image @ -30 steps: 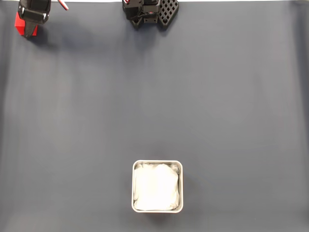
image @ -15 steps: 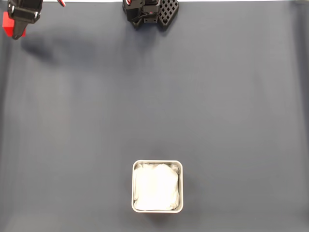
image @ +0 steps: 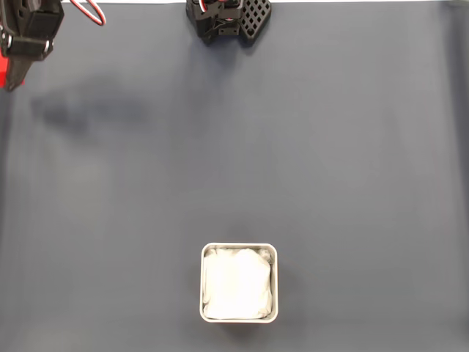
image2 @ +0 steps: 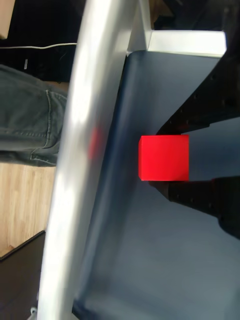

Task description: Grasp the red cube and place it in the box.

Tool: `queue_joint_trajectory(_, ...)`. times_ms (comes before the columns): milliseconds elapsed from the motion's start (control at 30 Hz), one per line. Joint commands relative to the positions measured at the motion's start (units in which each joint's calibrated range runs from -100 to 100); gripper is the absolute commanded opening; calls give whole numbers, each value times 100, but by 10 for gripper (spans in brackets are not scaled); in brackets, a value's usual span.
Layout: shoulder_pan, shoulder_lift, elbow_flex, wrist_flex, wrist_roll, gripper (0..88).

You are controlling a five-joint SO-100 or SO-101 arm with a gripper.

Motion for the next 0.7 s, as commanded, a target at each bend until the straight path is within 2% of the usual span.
queue_joint_trajectory(0, -339, -244, -370, 1, 68, 36)
queue_joint_trajectory(667, -1540, -400, -716, 75, 171, 30)
